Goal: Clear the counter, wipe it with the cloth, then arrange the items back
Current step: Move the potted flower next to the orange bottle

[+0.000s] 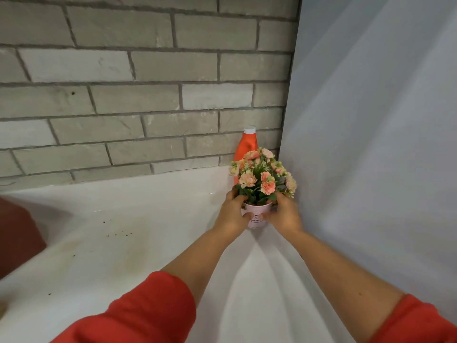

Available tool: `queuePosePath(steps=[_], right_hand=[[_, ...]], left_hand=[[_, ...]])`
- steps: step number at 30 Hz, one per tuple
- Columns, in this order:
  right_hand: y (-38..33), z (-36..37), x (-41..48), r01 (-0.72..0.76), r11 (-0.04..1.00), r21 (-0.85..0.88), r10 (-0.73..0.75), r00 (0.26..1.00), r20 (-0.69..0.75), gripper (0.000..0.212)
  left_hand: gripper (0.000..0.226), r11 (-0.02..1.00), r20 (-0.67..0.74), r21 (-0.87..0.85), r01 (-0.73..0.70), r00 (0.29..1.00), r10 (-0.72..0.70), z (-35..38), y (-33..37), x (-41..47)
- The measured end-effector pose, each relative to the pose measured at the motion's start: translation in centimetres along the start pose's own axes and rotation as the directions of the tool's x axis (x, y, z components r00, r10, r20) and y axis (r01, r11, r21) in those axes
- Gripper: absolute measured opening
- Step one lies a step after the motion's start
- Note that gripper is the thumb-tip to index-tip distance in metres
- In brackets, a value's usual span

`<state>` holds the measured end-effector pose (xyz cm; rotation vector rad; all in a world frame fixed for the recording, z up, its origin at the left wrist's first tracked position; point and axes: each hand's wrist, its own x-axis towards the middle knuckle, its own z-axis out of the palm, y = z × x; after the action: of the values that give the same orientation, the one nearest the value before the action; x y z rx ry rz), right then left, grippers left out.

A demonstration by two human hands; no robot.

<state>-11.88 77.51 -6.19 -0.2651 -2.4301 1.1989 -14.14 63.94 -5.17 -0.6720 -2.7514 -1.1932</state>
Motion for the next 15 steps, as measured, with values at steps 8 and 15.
queuePosePath(steps=[8,15], right_hand=[[1.4,1.4,1.9,-0.022,1.000,-0.018,0.022,1.000,0.016,0.040],[2.4,1.8,2.7,-0.041,0.999,-0.035,0.042,0.998,0.055,0.049]], left_hand=[[0.059,1.000,0.031,-0.015,-0.013,0.999,0.013,1.4,-2.1,1.4],[0.071,0.997,0.044,-0.063,-0.043,0.998,0.046,2.0,-2.8,1.9]])
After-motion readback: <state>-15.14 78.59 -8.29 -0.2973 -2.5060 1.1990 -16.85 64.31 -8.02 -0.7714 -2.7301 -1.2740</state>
